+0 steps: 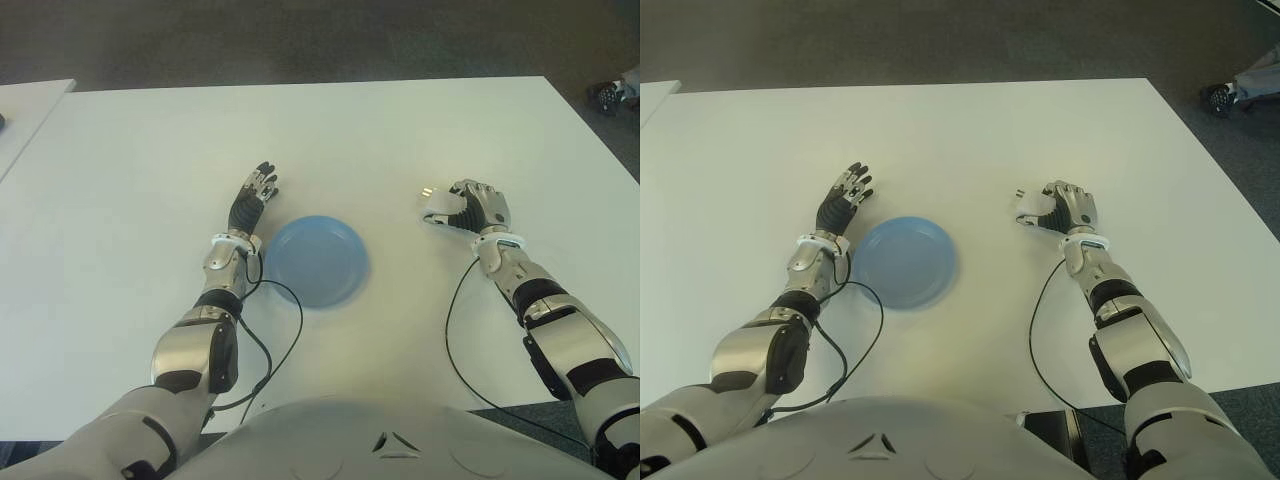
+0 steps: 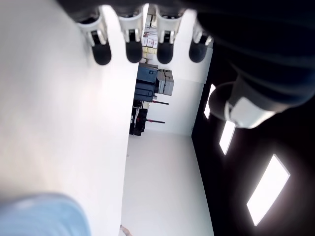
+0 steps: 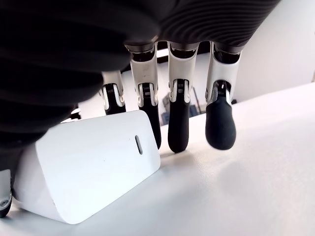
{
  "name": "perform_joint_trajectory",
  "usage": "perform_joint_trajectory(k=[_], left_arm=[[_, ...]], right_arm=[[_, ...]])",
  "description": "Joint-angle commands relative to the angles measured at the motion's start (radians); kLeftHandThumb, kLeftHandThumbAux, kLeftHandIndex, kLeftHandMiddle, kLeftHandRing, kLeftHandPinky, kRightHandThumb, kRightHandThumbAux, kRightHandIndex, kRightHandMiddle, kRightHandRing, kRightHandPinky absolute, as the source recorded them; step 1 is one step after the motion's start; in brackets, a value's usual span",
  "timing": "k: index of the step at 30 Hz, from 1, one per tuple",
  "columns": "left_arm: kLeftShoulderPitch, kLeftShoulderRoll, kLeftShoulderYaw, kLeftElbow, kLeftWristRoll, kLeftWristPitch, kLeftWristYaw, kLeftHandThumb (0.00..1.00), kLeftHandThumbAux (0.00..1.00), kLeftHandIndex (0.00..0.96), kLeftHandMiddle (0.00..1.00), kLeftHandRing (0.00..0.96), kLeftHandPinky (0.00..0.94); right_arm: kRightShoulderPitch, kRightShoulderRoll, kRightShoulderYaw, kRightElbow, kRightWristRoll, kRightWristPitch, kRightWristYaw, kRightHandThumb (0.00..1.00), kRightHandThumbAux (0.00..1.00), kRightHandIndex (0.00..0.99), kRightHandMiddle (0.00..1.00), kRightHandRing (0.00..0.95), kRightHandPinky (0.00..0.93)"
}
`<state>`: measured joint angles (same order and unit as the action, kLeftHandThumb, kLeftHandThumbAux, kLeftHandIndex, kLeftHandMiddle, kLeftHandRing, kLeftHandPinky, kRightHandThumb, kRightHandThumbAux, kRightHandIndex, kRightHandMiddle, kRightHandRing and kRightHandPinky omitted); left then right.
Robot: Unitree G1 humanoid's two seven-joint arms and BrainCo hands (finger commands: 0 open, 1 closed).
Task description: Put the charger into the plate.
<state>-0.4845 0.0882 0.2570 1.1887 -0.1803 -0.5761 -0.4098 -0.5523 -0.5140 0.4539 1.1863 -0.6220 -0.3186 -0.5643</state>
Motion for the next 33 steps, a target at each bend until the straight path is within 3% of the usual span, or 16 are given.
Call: perform_joint_trajectory(k=[1, 21, 25, 33], left_arm=[[0.041, -0.008, 0.004, 0.023, -0.004, 0.030, -0.011, 0.046, 0.503, 0.000, 0.000, 0.000, 0.001], [0.040, -0.012, 0.012, 0.024, -0.010, 0.021, -0.021, 0.047, 0.507, 0.000, 0.000, 0.000, 0.004], [0.039, -0.012, 0.011, 0.025, -0.010, 0.021, -0.022, 0.046, 0.509, 0.000, 0.000, 0.000, 0.003], [0.037, -0.010, 0.014, 0.028, -0.011, 0.023, -0.021, 0.041, 0.511, 0.000, 0.000, 0.000, 0.001]], right_arm=[[0.077, 0.012, 0.019, 0.033, -0.010, 0.005, 0.081, 0.854, 0.677, 0.401, 0.546, 0.854, 0.844], [0.075, -0.019, 0.024, 0.013, -0.023, -0.046, 0.063, 0.853, 0.678, 0.399, 0.545, 0.853, 0.843], [0.053, -0.042, 0.016, -0.053, -0.023, -0.050, 0.076, 0.853, 0.678, 0.400, 0.547, 0.856, 0.840], [0.093, -0.085, -0.027, -0.258, -0.017, -0.028, 0.083, 0.854, 0.677, 0.403, 0.548, 0.865, 0.855]])
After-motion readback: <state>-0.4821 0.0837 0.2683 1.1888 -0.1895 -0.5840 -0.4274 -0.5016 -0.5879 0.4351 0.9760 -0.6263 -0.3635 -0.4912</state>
